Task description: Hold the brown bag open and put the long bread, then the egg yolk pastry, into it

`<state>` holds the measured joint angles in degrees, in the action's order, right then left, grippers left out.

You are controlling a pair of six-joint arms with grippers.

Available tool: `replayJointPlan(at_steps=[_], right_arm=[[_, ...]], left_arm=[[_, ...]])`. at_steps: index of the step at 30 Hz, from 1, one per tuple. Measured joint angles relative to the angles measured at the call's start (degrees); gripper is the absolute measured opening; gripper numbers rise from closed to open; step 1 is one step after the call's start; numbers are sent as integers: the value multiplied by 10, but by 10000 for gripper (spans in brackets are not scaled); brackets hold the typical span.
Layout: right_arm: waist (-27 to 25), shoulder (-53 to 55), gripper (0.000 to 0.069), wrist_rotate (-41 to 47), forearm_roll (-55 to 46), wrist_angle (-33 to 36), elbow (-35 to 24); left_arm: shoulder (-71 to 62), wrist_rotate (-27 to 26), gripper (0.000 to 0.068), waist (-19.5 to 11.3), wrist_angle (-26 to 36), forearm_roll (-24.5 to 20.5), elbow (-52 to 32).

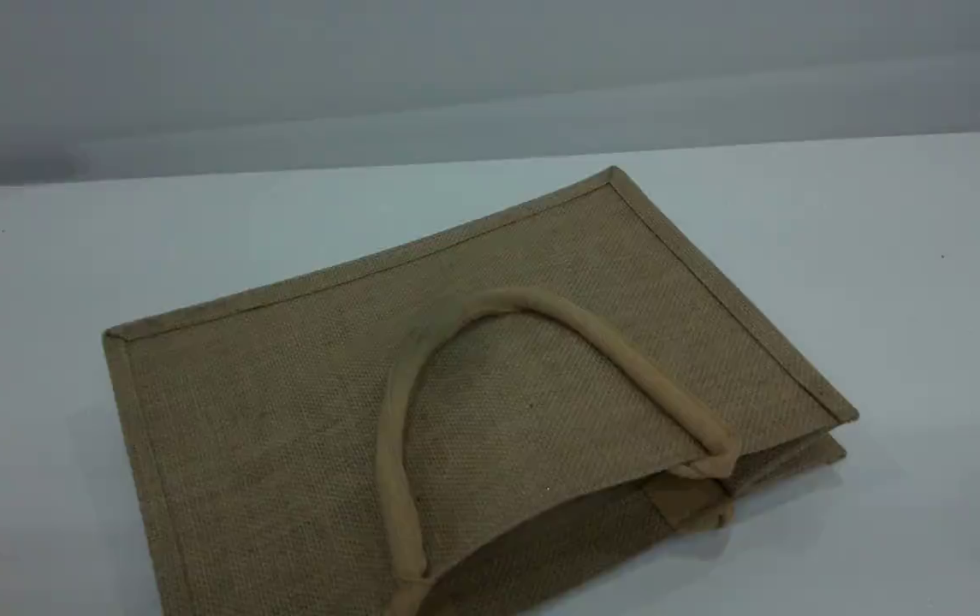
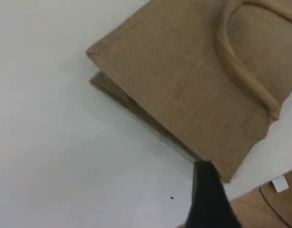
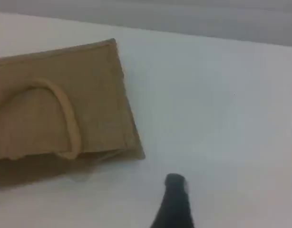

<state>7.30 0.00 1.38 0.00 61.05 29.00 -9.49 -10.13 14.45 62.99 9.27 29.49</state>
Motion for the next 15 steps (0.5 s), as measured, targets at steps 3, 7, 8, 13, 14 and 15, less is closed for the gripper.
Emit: replayJointPlan(at_steps=[3,7,8,13,14,15], right_arm=[[-21,0,527,0,0,0,0],[-47,0,527,0,0,0,0],[-51,0,527,0,0,0,0],[-52,0,527,0,0,0,0],[-52,0,527,0,0,0,0],[-52,0,527,0,0,0,0]], left_arm=[[10,0,384,-18,0,1,0],[25,0,384,-77,0,0,0],[30,0,384,-91,0,0,0],[76,0,384,-120,1,0,0],[85,-1,384,-120,1,0,0],[93,-1,384,-120,2,0,0]])
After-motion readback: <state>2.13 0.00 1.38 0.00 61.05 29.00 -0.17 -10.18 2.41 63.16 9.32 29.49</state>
